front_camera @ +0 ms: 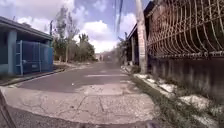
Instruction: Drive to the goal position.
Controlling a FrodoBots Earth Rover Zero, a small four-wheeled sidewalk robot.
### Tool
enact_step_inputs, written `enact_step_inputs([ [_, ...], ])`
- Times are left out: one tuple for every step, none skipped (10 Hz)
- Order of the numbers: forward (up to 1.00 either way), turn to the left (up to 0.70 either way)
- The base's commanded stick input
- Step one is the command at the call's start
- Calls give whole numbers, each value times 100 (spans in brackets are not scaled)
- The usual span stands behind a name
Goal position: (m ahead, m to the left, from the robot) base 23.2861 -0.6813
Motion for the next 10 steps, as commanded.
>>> enact_step_inputs([
  [55,0],
  [70,0],
  [70,0],
  [70,0],
  [70,0],
  [70,0],
  [70,0],
  [70,0],
  [70,0],
  [63,0],
])
